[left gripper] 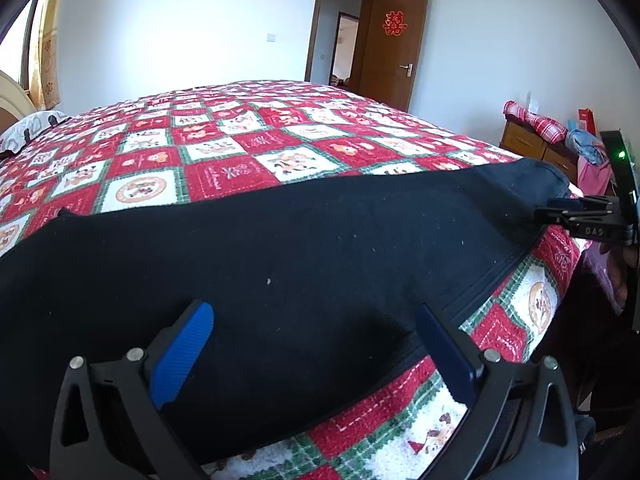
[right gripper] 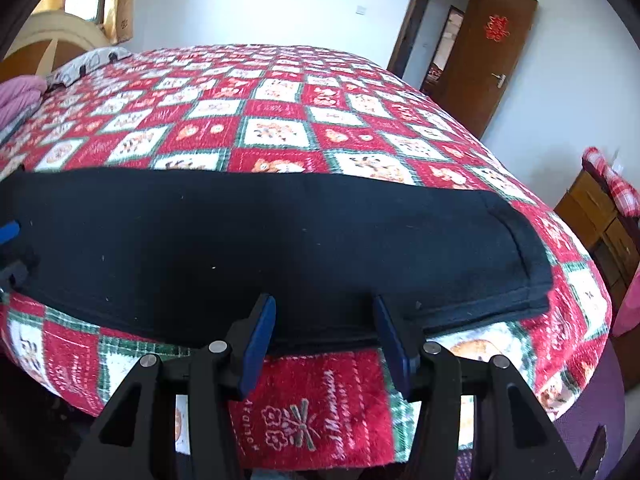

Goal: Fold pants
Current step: 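Grasp the black pants' leg end with the right gripper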

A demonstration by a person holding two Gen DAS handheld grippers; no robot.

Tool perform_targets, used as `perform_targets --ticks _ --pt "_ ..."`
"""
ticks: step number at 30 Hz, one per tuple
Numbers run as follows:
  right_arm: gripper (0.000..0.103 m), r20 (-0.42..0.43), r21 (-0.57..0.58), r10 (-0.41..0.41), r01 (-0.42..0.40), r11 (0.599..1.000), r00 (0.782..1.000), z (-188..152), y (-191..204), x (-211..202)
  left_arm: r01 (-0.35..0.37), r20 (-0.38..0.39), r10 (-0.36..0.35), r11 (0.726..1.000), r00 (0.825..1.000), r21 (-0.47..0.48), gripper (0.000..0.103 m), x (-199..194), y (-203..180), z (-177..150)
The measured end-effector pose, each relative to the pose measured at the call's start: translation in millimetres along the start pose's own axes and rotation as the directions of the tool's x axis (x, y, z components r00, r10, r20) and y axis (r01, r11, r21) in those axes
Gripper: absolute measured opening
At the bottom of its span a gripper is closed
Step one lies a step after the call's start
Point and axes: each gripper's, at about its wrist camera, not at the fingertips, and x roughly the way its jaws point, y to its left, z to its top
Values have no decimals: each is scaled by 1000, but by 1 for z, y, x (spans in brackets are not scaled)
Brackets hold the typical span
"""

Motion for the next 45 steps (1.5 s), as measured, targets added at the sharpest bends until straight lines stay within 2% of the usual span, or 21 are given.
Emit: perform_targets --ticks 5,10,13,16,22,25,27,30,43,45 --pt "53 18 56 -27 26 998 999 -3 -21 -7 -6 3 6 1000 1000 8 103 0 -1 -1" --pt "53 41 244 -5 -5 970 999 -6 -69 -11 -6 11 6 1000 1000 16 103 -1 -1 -3" --pt "53 69 403 47 -71 913 997 -10 -107 -13 -10 19 9 1000 1000 21 103 0 -2 -4" --pt "53 119 553 101 -150 820 988 -22 -144 -15 -13 26 12 1000 1000 28 103 0 -3 -6" --pt "53 210 689 171 -269 673 963 -37 -174 -16 -10 34 10 1000 999 23 103 -1 -2 -6" --pt "53 229 723 187 -295 624 955 -40 -181 -16 -8 35 8 1000 999 20 103 -1 -1 -6" --pt "53 226 728 196 -299 617 954 -40 -180 -18 -8 36 8 1000 999 20 103 -1 -1 -7" --pt "53 224 749 217 -311 586 950 -43 -182 -21 -8 38 7 1000 999 20 103 -1 -1 -7" --pt "52 331 728 236 -406 552 914 -42 -182 0 -21 46 20 999 999 35 103 -1 -3 -9" --pt "51 333 728 234 -407 552 914 -43 -184 -1 -22 49 20 999 999 35 103 -1 -3 -9"
